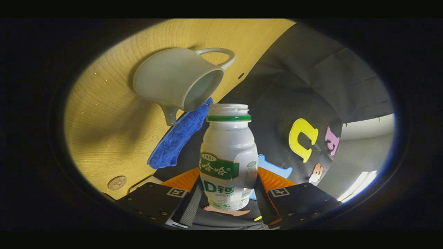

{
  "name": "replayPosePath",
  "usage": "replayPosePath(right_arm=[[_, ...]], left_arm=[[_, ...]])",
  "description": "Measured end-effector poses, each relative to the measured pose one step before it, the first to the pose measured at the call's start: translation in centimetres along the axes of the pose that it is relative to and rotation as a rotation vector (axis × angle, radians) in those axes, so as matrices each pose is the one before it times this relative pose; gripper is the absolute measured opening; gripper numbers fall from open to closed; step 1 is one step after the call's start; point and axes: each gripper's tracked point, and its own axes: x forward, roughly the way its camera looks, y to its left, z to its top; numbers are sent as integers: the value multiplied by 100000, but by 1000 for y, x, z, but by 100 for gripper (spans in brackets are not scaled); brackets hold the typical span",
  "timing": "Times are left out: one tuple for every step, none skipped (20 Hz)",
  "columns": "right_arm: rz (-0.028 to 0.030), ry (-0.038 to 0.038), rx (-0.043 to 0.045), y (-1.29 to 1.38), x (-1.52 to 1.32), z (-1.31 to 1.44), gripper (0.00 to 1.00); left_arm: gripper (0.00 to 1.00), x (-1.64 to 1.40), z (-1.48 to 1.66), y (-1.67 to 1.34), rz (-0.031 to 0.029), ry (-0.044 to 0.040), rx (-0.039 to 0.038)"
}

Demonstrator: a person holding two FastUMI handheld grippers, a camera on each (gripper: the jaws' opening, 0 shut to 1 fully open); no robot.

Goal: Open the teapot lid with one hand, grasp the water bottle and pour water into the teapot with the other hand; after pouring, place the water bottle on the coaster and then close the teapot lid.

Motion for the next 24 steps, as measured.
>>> replayPosePath(right_arm=[[341,-158,132,191,33,112,71],[194,-70,15,98,24,12,71],[154,-37,6,-43,5,95,71],[226,-24,709,26,-87,122,71],[454,98,1357,117,9,-25,71],[320,443,1693,90,-83,-34,71],[630,-25,2116,112,-240,80,71],[1005,35,1961,360,-64,40,71],[753,306,1407,174,-158,144,72],[240,-91,1524,128,-47,104,72],[339,181,1986,227,13,-33,72],[931,239,2527,387,19,10,71],[832,170,2258,413,38,-77,72],[578,164,1823,310,-75,32,72],[706,49,2224,327,4,-35,72],[547,221,2615,329,49,-49,72],[710,-72,2704,263,-12,-102,72],[1133,-31,3665,303,-25,-34,72],[1544,102,4522,352,149,-185,72],[1633,-57,5368,424,-4,-179,71],[2017,260,5656,336,-12,-123,71],[2161,241,6059,455,-63,-93,71],[1662,-638,6324,187,-114,55,72],[880,-561,6404,57,-241,-68,71]], left_arm=[[15,51,7,-146,34,-82,45],[15,42,-66,-59,19,133,33],[12,-50,-87,36,-40,106,1],[12,79,-37,86,25,191,-141],[12,-79,52,72,36,51,-146],[12,172,-32,-36,116,39,-26],[12,-2,125,136,406,-135,97],[15,-187,-32,56,246,-418,-89],[16,-131,8,30,-75,-21,-509],[15,108,-99,-140,-255,159,-688],[12,84,-39,77,-11,372,-600],[12,90,-195,128,334,453,-535],[12,199,-156,150,398,479,-809],[12,233,-92,101,186,492,-1042],[12,125,-23,50,77,504,-957],[12,184,63,170,393,181,-812],[12,48,107,209,360,-97,-640],[15,245,158,162,124,127,-715],[12,279,181,35,-89,89,-828],[12,463,339,25,-391,204,-958],[12,282,97,89,-305,202,-1094],[12,272,79,278,116,-11,-769],[12,436,201,309,675,166,-880],[12,439,221,317,195,341,-912]])
